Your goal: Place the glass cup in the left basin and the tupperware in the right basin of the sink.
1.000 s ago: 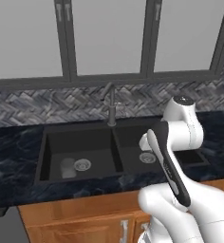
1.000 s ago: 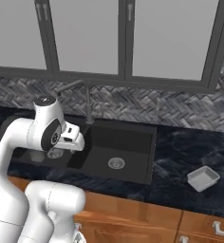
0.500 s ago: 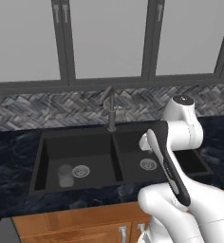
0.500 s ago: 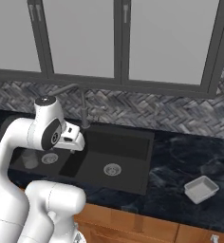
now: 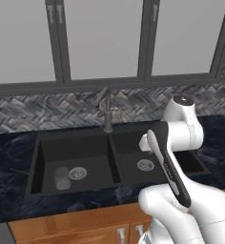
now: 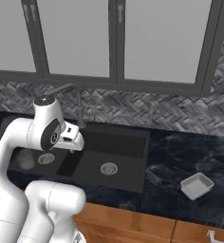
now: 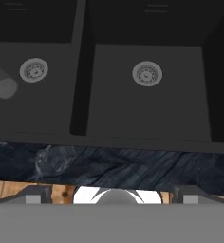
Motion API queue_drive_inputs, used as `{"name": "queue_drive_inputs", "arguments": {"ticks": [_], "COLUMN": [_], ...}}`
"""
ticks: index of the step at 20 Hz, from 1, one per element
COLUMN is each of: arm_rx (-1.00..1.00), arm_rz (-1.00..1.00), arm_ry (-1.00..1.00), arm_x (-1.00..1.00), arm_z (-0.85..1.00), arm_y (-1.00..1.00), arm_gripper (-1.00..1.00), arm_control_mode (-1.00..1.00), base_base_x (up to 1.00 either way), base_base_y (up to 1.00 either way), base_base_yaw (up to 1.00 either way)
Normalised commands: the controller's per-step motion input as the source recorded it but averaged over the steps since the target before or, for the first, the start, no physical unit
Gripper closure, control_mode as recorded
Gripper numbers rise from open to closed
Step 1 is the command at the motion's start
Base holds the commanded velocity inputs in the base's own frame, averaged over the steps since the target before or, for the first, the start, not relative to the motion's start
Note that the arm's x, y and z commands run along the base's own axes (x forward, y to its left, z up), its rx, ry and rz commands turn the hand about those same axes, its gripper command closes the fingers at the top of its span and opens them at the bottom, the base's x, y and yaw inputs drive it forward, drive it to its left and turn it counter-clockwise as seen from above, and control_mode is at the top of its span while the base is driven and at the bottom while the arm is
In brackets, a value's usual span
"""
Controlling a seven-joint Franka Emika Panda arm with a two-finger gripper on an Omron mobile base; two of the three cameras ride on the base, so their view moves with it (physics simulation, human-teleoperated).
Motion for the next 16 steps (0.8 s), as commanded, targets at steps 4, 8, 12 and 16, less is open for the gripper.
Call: {"name": "queue_drive_inputs", "arguments": {"ticks": [4, 8, 12, 16], "arm_rx": [0.0, 0.0, 0.0, 0.0], "arm_rz": [0.0, 0.0, 0.0, 0.0], "arm_ry": [0.0, 0.0, 0.0, 0.0], "arm_x": [0.0, 0.0, 0.0, 0.0], "arm_z": [0.0, 0.0, 0.0, 0.0], "arm_y": [0.0, 0.0, 0.0, 0.0], "arm_gripper": [-1.0, -1.0, -1.0, -1.0], "arm_control_mode": [1.0, 1.0, 1.0, 1.0], "base_base_x": [0.01, 0.07, 0.21, 0.23], "base_base_y": [-0.73, -0.61, -0.58, -0.69], "base_base_yaw": [-0.32, -0.41, -0.31, -0.12]}}
